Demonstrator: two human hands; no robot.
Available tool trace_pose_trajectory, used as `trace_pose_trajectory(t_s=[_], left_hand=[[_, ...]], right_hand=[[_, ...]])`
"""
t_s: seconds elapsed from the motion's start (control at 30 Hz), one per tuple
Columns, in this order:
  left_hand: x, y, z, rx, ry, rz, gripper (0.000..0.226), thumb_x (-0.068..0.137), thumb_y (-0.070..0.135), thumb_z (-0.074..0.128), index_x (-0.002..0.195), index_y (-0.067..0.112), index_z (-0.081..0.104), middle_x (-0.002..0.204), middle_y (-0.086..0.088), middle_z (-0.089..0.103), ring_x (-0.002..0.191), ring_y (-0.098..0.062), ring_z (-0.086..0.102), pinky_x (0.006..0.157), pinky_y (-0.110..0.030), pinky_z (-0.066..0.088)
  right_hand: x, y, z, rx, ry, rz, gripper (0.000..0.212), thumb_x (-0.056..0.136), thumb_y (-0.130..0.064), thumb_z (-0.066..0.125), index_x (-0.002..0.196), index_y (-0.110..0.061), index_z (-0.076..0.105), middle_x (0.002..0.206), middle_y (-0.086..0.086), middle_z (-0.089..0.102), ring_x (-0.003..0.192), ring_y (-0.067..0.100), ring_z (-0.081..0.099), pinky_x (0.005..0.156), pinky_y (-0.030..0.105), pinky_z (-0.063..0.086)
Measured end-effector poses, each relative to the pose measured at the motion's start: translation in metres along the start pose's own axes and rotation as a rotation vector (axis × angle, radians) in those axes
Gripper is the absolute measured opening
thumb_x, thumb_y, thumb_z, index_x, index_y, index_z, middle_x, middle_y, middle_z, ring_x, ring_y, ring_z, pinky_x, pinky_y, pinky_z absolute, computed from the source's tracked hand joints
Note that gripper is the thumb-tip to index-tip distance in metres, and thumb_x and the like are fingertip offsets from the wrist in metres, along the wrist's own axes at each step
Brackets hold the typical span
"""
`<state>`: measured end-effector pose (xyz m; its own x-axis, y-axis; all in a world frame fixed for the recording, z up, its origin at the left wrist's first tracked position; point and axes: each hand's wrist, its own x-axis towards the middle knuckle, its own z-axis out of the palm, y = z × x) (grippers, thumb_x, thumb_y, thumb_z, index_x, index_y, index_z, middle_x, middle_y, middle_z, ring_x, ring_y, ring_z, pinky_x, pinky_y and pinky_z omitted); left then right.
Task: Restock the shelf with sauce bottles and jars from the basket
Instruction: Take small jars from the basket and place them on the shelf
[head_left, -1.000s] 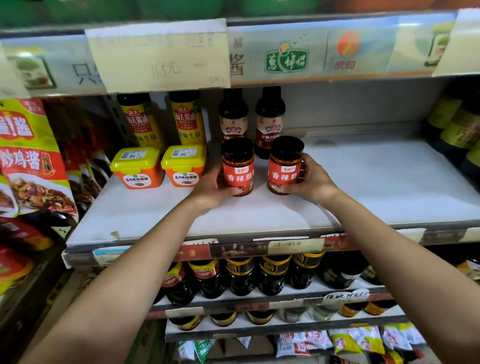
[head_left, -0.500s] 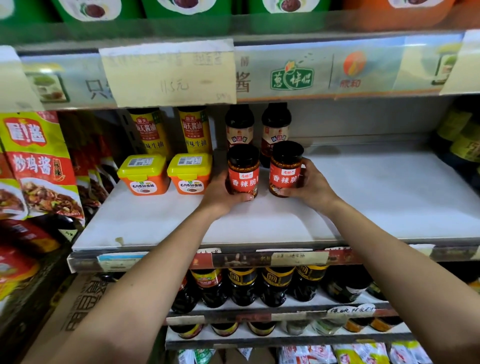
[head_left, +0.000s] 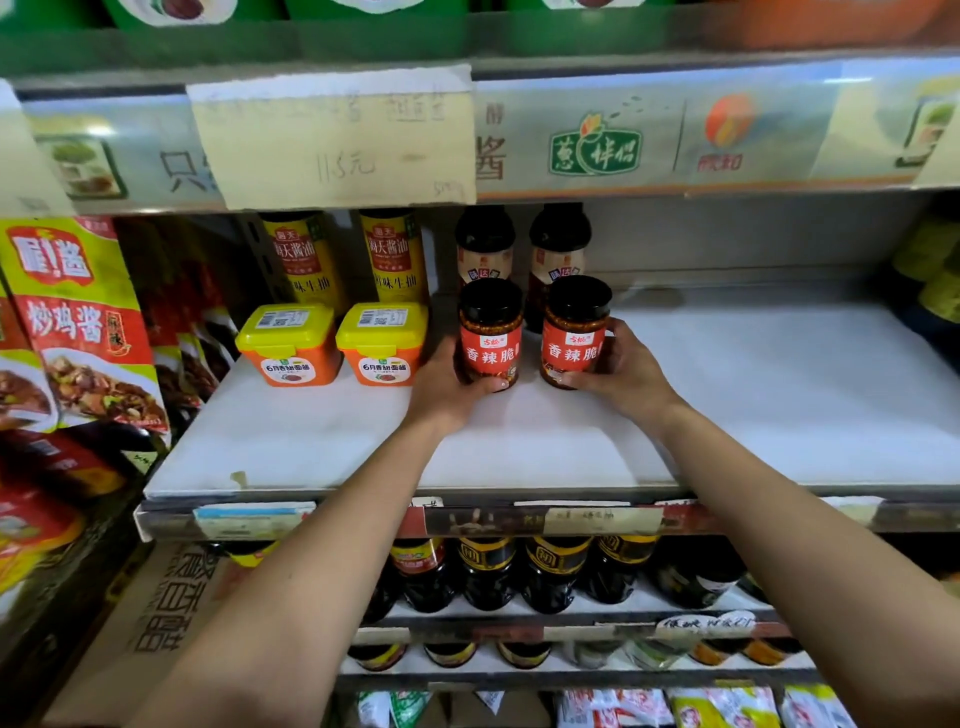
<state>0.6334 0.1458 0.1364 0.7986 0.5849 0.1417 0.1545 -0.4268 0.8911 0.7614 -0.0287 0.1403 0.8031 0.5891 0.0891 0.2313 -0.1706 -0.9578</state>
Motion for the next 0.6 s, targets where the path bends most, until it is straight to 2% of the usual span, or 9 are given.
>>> trace_pose_trajectory(t_s=[0.2,0.4,0.6], left_hand=[[-0.0010,0.0015,0.0022,0.043,0.005,0.012,0.070,0.075,0.022,0.074,0.135,0.015,0.037,0.133,-0.009,0.054,0.121,-0.024,0.051,0.102,-0.035,0.040],[-0.0025,0.0030,0.0025,0.079,-0.007,0.005,0.068,0.078,0.025,0.071,0.136,0.015,0.035,0.136,-0.008,0.051,0.123,-0.025,0.049,0.104,-0.035,0.038],[0.0009,0.0001,-0.0014,0.045,-0.041,-0.024,0.068,0.074,0.029,0.074,0.132,0.018,0.040,0.133,-0.006,0.054,0.120,-0.023,0.052,0.102,-0.037,0.041]], right_hand=[[0.0021,0.0012,-0.0005,-0.015,-0.020,0.000,0.086,0.063,-0.018,0.083,0.135,-0.020,0.035,0.129,0.006,0.056,0.118,0.022,0.054,0.103,0.047,0.042],[0.0010,0.0007,-0.0006,0.001,-0.045,0.001,0.083,0.067,-0.019,0.081,0.135,-0.024,0.034,0.130,0.002,0.054,0.119,0.019,0.053,0.104,0.045,0.041],[-0.0027,-0.0051,0.0005,-0.011,-0.049,-0.002,0.082,0.070,-0.016,0.079,0.138,-0.019,0.034,0.133,0.003,0.053,0.120,0.018,0.052,0.105,0.040,0.041]])
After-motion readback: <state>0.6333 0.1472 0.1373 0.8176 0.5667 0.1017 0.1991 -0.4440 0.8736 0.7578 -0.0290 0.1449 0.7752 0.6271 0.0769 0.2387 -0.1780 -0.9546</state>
